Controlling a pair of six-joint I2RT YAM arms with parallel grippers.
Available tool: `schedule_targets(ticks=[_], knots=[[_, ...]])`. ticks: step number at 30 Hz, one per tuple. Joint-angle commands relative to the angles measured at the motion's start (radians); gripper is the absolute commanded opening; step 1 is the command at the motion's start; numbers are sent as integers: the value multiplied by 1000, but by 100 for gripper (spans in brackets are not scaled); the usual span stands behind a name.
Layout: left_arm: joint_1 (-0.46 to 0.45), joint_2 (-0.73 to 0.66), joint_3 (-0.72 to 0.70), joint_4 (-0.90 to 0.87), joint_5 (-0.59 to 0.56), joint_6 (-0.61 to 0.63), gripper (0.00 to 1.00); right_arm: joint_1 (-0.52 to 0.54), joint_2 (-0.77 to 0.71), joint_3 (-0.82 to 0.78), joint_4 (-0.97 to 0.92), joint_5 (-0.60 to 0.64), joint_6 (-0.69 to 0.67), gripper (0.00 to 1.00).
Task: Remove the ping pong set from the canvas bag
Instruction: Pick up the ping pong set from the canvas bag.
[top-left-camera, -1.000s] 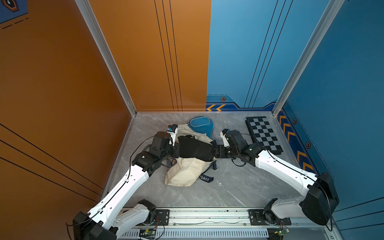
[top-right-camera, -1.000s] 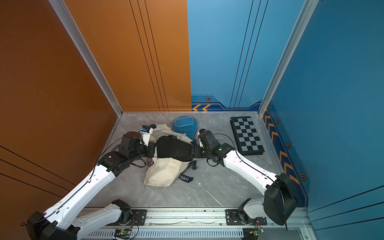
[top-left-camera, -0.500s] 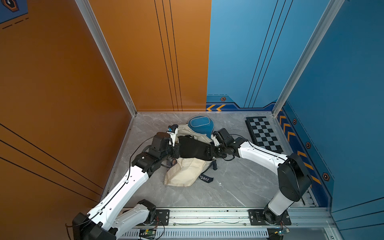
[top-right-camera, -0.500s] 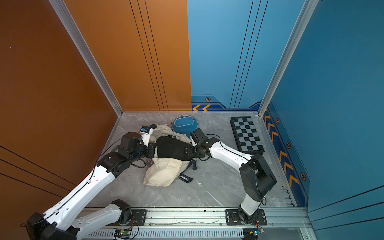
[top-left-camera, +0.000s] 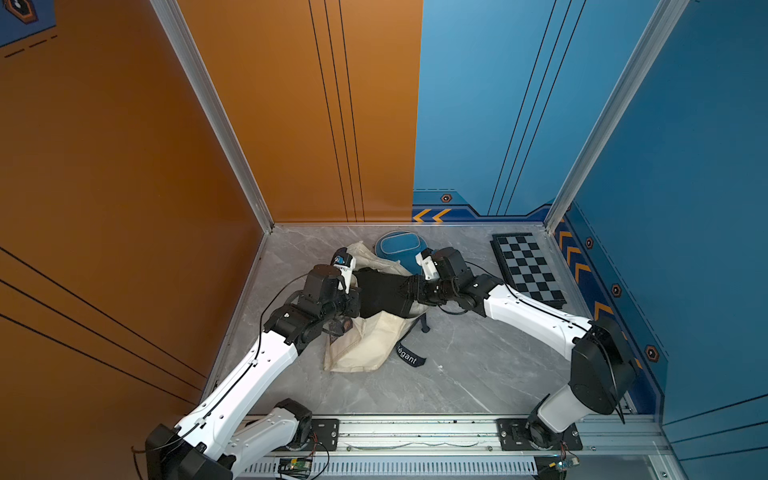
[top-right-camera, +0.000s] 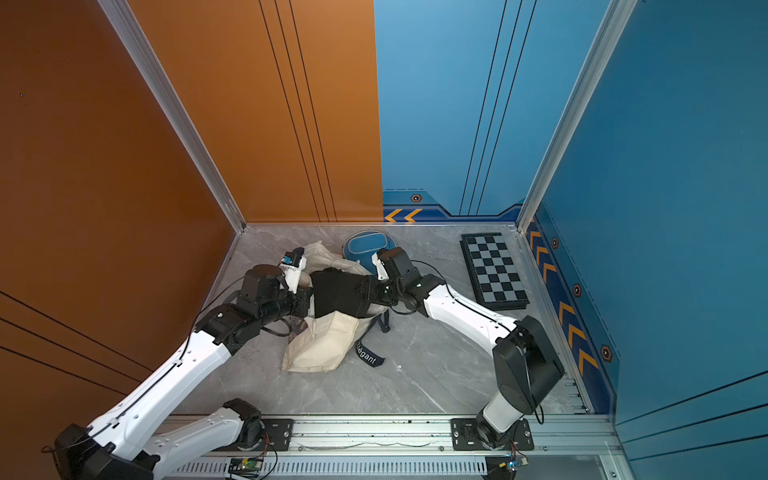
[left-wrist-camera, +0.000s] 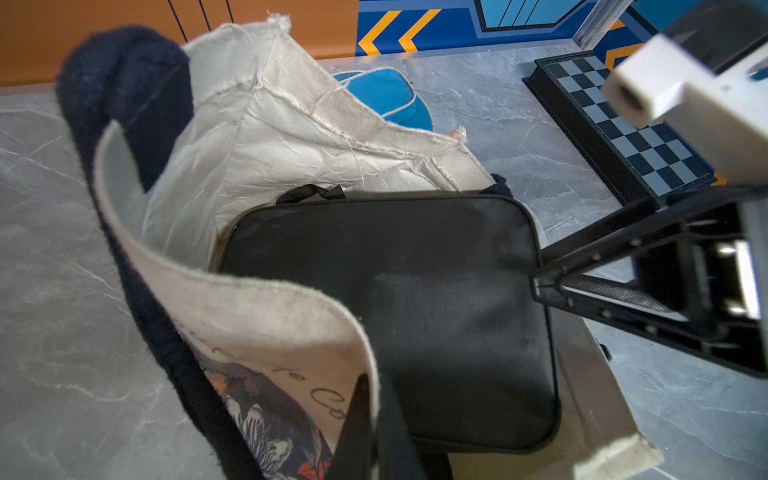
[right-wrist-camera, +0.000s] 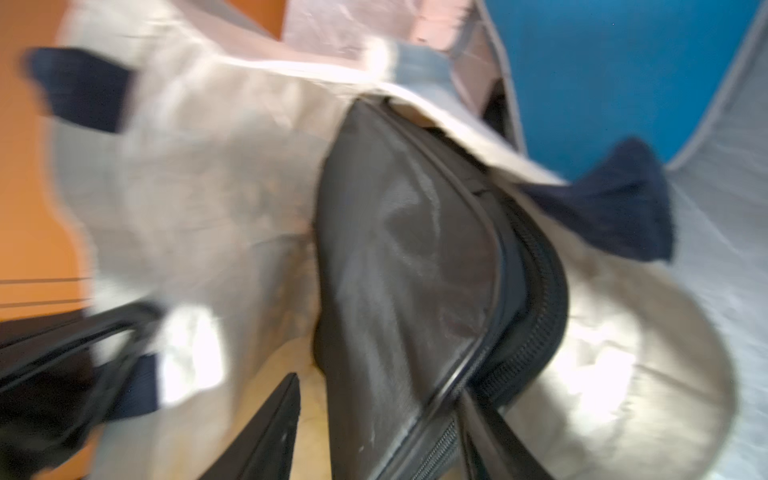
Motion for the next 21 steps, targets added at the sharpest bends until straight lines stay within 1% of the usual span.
schedule_targets(ticks=[1, 3, 5, 9, 12, 13, 16, 20, 21], knots=[[-11, -2, 0, 32, 34, -7, 0, 54, -27, 49, 68, -47, 15, 59], [-12, -2, -2, 32, 34, -7, 0, 70, -28, 54, 63, -32, 6, 59], [-12, -2, -2, 31, 34, -7, 0, 82, -27, 56, 23, 19, -19, 59], [-13, -4, 0, 32, 35, -7, 0, 94, -21, 28, 1, 91, -41, 58], [-13, -1, -1, 32, 36, -6, 0, 110, -10, 22, -18, 157, -70, 53], [-14, -1, 0, 31, 37, -6, 0, 119, -6, 26, -25, 184, -80, 51], [-14, -2, -2, 32, 36, -6, 0, 132, 4, 40, -36, 226, -94, 36], [-18, -6, -3, 32, 33, -6, 0, 140, 3, 47, -40, 270, -102, 19], [-17, -6, -2, 32, 33, -5, 0, 140, 2, 49, -42, 278, -102, 16]])
